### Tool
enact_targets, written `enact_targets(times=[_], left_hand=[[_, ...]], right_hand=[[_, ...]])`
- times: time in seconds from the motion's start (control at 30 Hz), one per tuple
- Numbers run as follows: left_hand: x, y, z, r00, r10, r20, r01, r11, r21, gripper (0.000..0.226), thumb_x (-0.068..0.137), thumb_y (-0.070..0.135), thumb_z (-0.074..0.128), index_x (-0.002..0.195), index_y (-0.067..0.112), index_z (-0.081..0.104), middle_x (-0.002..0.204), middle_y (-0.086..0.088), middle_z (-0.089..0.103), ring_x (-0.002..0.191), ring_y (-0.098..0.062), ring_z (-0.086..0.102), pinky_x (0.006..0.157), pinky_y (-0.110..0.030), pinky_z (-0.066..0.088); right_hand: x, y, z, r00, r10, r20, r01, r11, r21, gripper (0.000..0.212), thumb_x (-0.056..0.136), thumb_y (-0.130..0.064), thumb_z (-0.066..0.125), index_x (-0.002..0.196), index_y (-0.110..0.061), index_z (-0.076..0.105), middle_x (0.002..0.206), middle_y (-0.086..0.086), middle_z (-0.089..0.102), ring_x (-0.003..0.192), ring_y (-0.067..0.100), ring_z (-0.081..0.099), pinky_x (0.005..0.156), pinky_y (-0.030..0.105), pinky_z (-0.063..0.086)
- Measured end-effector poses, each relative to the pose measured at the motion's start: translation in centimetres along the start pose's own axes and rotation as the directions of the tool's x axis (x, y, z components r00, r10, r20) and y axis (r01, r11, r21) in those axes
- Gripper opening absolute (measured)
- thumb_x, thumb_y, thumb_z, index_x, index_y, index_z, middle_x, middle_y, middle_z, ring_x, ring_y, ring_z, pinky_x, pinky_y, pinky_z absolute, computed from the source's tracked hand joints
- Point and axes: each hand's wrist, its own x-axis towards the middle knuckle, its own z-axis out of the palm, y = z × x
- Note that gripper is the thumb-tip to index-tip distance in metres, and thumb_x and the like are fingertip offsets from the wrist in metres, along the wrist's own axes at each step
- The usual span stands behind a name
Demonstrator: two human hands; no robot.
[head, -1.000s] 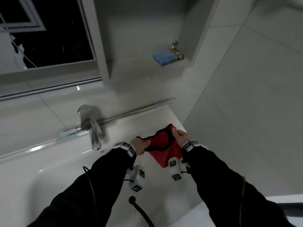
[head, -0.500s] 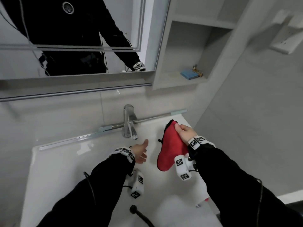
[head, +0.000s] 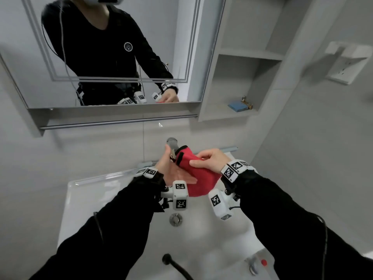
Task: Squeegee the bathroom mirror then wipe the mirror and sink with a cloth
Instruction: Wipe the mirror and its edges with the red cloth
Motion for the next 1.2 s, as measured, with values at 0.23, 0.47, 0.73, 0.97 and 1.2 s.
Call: enact_targets(times=[0.23,0.47,0.73,0.97,1.2], left_hand=[[-3.6,1.4,0.8,0.989,0.148,-0.023,-0.144,0.982,0.118,0.038,0.089,0.034,0.051,0.085,0.0,0.066,0.087,-0.017,0.065,0.079,-0.03,0.064,0.08,-0.04,0.052],[-6.3,1.9,0.2,0.907,0.297,-0.299,-0.271,0.954,0.126,0.009,0.085,0.004,0.047,0.089,0.004,0.054,0.082,-0.012,0.055,0.072,-0.028,0.055,0.081,-0.041,0.046],[-9.2,4.0,0.3,0.903,0.294,-0.314,-0.231,0.947,0.222,0.017,0.089,0.012,0.052,0.089,0.0,0.063,0.082,-0.015,0.07,0.076,-0.031,0.066,0.087,-0.046,0.049],[-10.7,6.6,-1.7,0.756,0.582,-0.3,-0.39,0.769,0.507,0.019,0.087,0.008,0.062,0.105,0.002,0.063,0.098,-0.015,0.067,0.089,-0.028,0.063,0.087,-0.04,0.052],[-12.1,8.8,-5.8,0.734,0.652,-0.189,-0.459,0.682,0.57,0.02,0.084,0.016,0.067,0.101,0.008,0.069,0.094,-0.005,0.072,0.078,-0.011,0.067,0.063,-0.016,0.052]], right_hand=[[-0.7,-1.1,0.4,0.977,-0.095,0.189,0.07,0.989,0.134,0.007,0.08,-0.022,0.073,0.086,-0.023,0.075,0.095,-0.008,0.071,0.087,0.0,0.064,0.081,0.017,0.051],[-0.1,0.5,-0.2,0.947,0.314,-0.065,-0.278,0.906,0.32,0.038,0.09,-0.037,0.057,0.127,-0.026,0.051,0.115,0.007,0.055,0.093,0.023,0.058,0.078,0.037,0.049],[1.2,-0.3,1.8,0.982,0.095,0.166,-0.168,0.847,0.505,0.09,0.076,0.018,0.063,0.146,-0.025,0.029,0.091,0.012,0.065,0.073,0.018,0.06,0.062,0.025,0.051],[2.8,-2.7,3.8,0.999,0.041,0.018,-0.045,0.933,0.356,0.043,0.075,0.0,0.072,0.115,-0.01,0.062,0.079,-0.006,0.063,0.068,0.003,0.058,0.051,0.006,0.044],[4.1,-5.1,7.8,0.991,0.13,-0.031,-0.061,0.644,0.762,0.015,0.09,-0.015,0.054,0.102,-0.009,0.062,0.096,0.012,0.067,0.088,0.025,0.062,0.098,0.044,0.046]])
